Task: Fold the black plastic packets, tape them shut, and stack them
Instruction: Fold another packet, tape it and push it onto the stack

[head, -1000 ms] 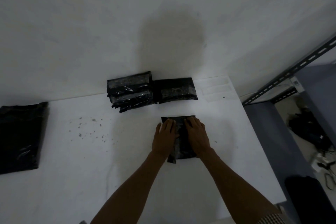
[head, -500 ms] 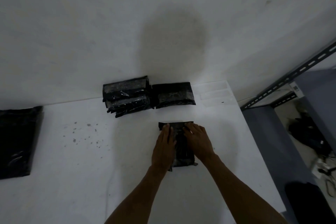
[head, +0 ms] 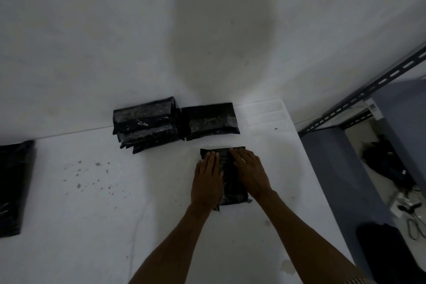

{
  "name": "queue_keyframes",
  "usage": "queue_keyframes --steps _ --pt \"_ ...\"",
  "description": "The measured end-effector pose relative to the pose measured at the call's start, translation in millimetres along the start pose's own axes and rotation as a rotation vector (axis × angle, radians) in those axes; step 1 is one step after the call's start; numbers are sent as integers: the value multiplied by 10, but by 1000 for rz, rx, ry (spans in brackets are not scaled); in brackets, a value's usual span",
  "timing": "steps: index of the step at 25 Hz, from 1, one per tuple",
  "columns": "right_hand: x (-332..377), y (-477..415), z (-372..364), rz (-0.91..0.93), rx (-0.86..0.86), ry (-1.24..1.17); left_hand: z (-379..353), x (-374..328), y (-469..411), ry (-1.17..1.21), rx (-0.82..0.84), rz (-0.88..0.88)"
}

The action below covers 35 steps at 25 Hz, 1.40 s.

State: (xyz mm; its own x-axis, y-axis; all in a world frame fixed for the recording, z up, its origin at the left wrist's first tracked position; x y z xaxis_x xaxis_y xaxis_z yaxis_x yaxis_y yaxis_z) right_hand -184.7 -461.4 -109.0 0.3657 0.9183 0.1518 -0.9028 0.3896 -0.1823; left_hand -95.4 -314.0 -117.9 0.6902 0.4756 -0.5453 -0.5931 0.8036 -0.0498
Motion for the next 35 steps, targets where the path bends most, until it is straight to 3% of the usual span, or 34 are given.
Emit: queue_keyframes --steps 7,12,30,35 --pt "23 -21 -18 17 59 70 118 -15 -64 -44 14 -26" --pt "22 -2 -42 22 28 73 42 -99 -52 71 -2 18" --pt "-72 4 -22 99 -11 79 51 -77 -38 25 35 -7" --pt "-210 -35 61 31 -133 -108 -22 -109 -56 71 22 23"
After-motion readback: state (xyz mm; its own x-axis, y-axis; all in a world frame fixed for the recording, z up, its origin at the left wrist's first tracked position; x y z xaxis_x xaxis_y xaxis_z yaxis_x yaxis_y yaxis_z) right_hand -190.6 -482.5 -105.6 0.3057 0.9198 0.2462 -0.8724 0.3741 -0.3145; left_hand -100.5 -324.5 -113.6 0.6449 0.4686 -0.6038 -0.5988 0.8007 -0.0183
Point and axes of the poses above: each hand's wrist, its own y-axis away from the middle knuckle, its own z-axis out of the back of the hand, x = y × z, the point moved 1 cm from there along -y, towards the middle knuckle, and after that the axes turned 9 degrees about y, right-handed, at the moved point
